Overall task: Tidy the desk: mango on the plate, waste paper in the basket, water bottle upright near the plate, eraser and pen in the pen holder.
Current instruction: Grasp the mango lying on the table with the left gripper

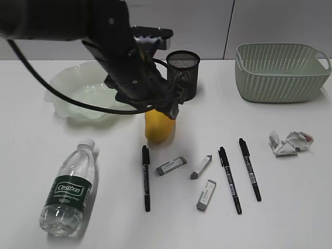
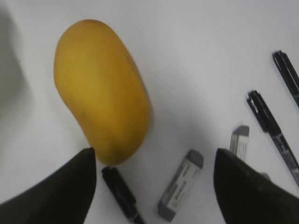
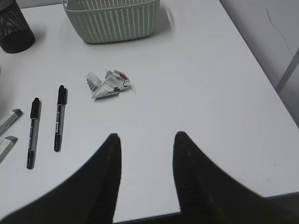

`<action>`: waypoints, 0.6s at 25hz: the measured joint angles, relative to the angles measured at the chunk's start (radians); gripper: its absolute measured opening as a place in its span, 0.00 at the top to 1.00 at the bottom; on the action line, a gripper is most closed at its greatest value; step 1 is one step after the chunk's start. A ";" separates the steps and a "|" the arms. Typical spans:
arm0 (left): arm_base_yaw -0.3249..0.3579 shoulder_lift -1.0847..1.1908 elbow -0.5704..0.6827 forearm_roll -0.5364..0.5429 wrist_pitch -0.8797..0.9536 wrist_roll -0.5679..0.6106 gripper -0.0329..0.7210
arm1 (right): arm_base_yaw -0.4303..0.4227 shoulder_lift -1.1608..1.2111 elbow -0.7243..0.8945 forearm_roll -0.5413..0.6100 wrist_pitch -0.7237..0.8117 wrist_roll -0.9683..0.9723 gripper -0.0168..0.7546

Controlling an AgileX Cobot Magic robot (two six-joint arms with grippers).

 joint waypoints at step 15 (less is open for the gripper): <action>0.001 0.240 -0.215 0.230 0.061 -0.357 0.06 | 0.000 0.000 0.000 0.002 0.000 0.000 0.58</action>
